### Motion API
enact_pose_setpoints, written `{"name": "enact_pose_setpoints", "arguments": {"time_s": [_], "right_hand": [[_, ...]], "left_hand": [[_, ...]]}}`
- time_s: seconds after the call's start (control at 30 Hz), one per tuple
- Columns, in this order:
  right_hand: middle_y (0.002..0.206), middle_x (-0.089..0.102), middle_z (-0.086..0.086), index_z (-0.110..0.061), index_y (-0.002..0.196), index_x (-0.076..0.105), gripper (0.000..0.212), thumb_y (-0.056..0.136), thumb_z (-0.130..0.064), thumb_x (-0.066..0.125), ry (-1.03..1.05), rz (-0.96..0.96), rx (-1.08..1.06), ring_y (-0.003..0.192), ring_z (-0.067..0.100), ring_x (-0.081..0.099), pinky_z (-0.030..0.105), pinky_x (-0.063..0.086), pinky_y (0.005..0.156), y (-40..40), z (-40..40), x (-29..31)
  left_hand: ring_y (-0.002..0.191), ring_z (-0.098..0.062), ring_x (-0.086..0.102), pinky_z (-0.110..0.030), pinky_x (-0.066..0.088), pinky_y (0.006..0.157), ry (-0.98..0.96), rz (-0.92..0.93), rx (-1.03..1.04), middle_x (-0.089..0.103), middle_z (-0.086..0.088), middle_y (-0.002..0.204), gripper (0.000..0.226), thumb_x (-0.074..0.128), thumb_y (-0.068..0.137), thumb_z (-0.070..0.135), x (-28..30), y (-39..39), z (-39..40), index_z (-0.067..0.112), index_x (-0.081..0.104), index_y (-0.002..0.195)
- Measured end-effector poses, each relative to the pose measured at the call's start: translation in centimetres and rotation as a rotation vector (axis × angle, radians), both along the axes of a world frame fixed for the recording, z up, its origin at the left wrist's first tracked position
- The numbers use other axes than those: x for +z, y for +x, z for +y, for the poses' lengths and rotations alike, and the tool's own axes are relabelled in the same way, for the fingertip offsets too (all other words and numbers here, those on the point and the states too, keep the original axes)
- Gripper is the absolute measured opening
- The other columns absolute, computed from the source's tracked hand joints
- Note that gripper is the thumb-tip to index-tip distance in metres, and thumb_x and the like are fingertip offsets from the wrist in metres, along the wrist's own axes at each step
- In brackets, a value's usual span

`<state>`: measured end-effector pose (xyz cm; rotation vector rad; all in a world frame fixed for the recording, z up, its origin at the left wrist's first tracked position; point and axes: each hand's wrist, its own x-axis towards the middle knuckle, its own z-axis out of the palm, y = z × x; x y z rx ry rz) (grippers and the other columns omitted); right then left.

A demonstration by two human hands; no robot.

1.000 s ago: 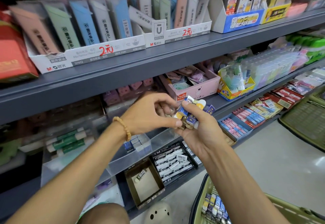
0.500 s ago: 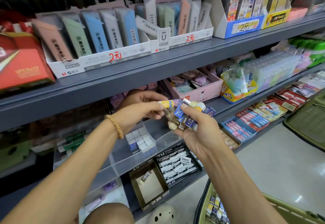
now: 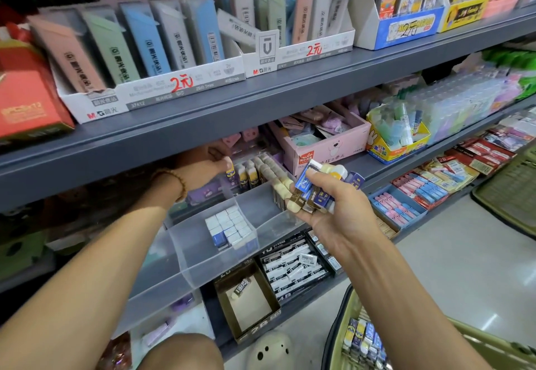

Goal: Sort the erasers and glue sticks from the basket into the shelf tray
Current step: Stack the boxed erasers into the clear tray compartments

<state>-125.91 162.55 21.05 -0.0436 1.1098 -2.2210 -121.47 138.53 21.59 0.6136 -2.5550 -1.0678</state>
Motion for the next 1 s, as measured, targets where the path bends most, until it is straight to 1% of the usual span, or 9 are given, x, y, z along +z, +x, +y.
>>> {"name": "enact_pose_setpoints", "arguments": {"time_s": [0.13,0.2,0.33,0.43,0.53,0.67,0.77,0.93,1.0], "right_hand": [[0.072,0.071,0.011,-0.007,0.1,0.06,0.013,0.088,-0.001,0.063,-0.006,0.018,0.018,0.069,0.025,0.074,0.044,0.058,0.074,-0.1,-0.1,0.0],[0.069,0.07,0.01,-0.007,0.099,0.058,0.013,0.089,0.0,0.062,-0.019,0.016,0.022,0.067,0.024,0.074,0.045,0.055,0.076,-0.1,-0.2,0.1],[0.072,0.07,0.011,-0.005,0.107,0.057,0.02,0.088,0.001,0.063,-0.021,0.013,0.024,0.069,0.025,0.074,0.047,0.055,0.077,-0.1,-0.3,0.0],[0.074,0.07,0.012,-0.007,0.107,0.056,0.022,0.088,0.001,0.062,-0.026,0.007,0.029,0.072,0.027,0.075,0.047,0.054,0.079,-0.1,-0.3,-0.1],[0.075,0.07,0.011,-0.008,0.109,0.056,0.024,0.088,0.001,0.062,-0.024,0.004,0.032,0.071,0.025,0.074,0.047,0.055,0.077,0.0,-0.4,-0.1],[0.078,0.07,0.012,-0.006,0.109,0.057,0.024,0.087,0.001,0.064,-0.003,0.007,0.021,0.072,0.025,0.074,0.055,0.052,0.09,0.0,-0.5,-0.1],[0.077,0.071,0.011,-0.007,0.11,0.057,0.025,0.088,0.001,0.063,-0.004,0.007,0.021,0.072,0.024,0.075,0.055,0.052,0.09,0.1,-0.5,-0.1],[0.075,0.073,0.009,-0.007,0.111,0.057,0.025,0.088,0.0,0.063,0.001,0.011,0.042,0.072,0.021,0.074,0.05,0.055,0.083,0.1,-0.5,-0.3],[0.081,0.072,0.013,-0.007,0.108,0.058,0.023,0.087,-0.001,0.064,0.012,0.011,0.053,0.077,0.024,0.074,0.047,0.057,0.078,0.0,-0.6,-0.6]], "left_hand": [[0.059,0.0,0.045,-0.002,0.034,0.055,-0.236,-0.057,-0.042,0.052,0.009,0.07,0.013,0.069,0.082,-0.001,-1.3,-1.3,-0.5,0.007,0.068,0.092],[0.061,0.001,0.045,-0.004,0.034,0.058,-0.319,-0.054,-0.076,0.052,0.008,0.073,0.01,0.07,0.082,0.0,-1.8,-1.4,-0.7,0.007,0.068,0.088],[0.073,-0.01,0.054,-0.026,0.048,0.074,-0.452,-0.027,-0.146,0.055,0.004,0.08,0.008,0.074,0.078,0.004,-2.7,-1.4,-1.2,0.008,0.068,0.082],[0.072,-0.007,0.054,-0.025,0.046,0.071,-0.427,-0.048,-0.113,0.058,0.004,0.081,0.016,0.078,0.075,0.009,-2.7,-1.5,-1.3,0.017,0.066,0.079],[0.072,-0.013,0.059,-0.029,0.051,0.071,-0.41,-0.083,-0.064,0.059,0.007,0.075,0.021,0.08,0.07,0.014,-2.5,-1.6,-1.1,0.025,0.062,0.075],[0.074,-0.017,0.061,-0.03,0.053,0.072,-0.403,-0.083,-0.026,0.06,0.005,0.075,0.021,0.081,0.068,0.015,-2.4,-1.5,-0.8,0.024,0.062,0.075],[0.074,-0.016,0.059,-0.029,0.051,0.07,-0.327,-0.062,-0.026,0.062,0.0,0.079,0.022,0.083,0.068,0.013,-2.7,-1.5,-1.1,0.022,0.064,0.076],[0.065,-0.002,0.05,-0.016,0.041,0.062,-0.213,-0.046,-0.003,0.057,0.005,0.074,0.019,0.082,0.073,0.008,-2.6,-1.2,-1.2,0.013,0.068,0.084],[0.066,0.0,0.05,-0.008,0.039,0.06,-0.192,-0.028,0.012,0.058,0.005,0.075,0.015,0.079,0.077,0.01,-2.2,-0.8,-0.8,0.012,0.067,0.086]]}}
